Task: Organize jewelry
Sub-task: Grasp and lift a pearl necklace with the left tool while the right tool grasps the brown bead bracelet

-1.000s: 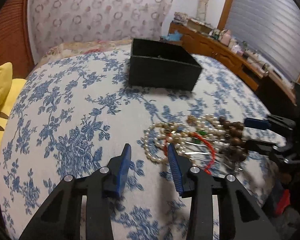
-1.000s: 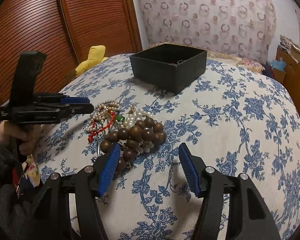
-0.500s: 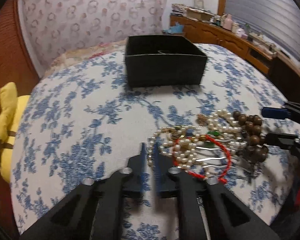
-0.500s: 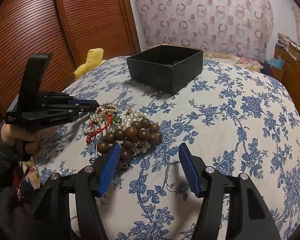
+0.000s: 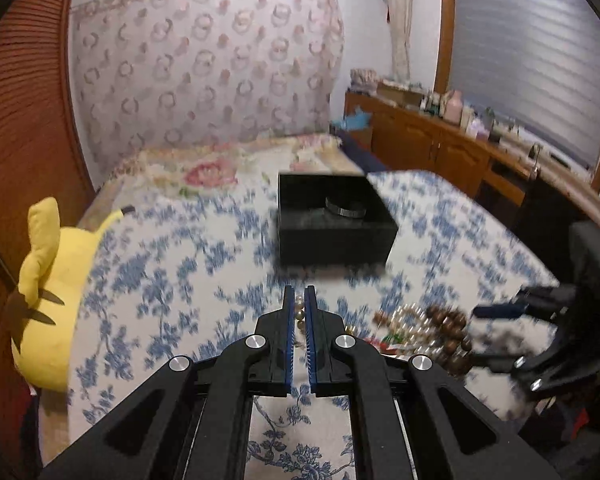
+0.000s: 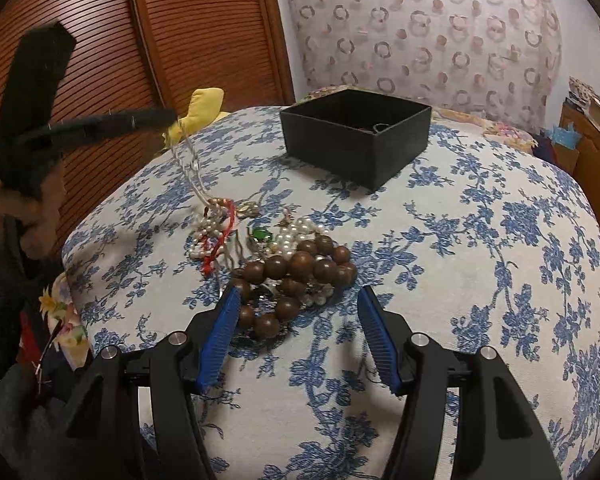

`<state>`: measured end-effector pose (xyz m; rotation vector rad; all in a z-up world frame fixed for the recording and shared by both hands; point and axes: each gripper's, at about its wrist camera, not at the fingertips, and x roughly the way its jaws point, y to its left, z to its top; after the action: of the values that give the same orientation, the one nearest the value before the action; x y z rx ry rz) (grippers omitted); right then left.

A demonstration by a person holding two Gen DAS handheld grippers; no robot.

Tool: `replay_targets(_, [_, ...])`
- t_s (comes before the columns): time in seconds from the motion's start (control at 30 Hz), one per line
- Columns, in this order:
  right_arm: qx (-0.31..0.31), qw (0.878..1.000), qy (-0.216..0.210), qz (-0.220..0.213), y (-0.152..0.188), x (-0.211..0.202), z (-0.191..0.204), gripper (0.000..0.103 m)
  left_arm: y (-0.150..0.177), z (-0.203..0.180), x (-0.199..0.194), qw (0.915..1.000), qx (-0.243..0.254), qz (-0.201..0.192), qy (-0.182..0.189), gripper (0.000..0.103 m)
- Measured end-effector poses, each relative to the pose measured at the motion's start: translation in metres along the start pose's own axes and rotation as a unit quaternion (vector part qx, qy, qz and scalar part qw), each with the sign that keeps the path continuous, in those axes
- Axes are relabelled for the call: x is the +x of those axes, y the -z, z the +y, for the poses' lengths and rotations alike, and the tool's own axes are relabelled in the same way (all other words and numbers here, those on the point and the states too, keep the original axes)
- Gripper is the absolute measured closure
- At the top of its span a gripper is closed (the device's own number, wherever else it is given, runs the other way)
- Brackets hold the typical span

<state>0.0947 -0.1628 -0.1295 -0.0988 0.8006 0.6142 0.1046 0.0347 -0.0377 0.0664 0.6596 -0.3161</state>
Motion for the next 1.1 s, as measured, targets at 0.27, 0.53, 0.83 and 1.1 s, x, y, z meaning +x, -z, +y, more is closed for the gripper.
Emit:
replay_targets(0.27, [-0.003,1.0,-0.006,0.003,-0.009,0.01,0.008,0.04,-0.025,0.002,-0.027,0.999,-0.003,-0.044,-0.007,0.099])
replay_targets(0.53, [0.022,1.0,-0.01,0.013,-0.022,0.026,0.002,0.04,-0.044,0.002,-0.044,0.9971,-0.002,-0.074,-0.015,0.099])
replay_targets(0.83, [0.04,0.999,0.009,0.009,-0.02,0.027,-0.008,0.072,-0.053,-0.002,-0.046,0.9966,0.0,-0.081,-0.014,0.099])
replay_targets(1.1, [0.039,0.999,-0.003,-0.015,-0.026,0.006,-0.01,0.088,-0.06,-0.005,-0.045,0.9963,0.001,-0.086,-0.009,0.099])
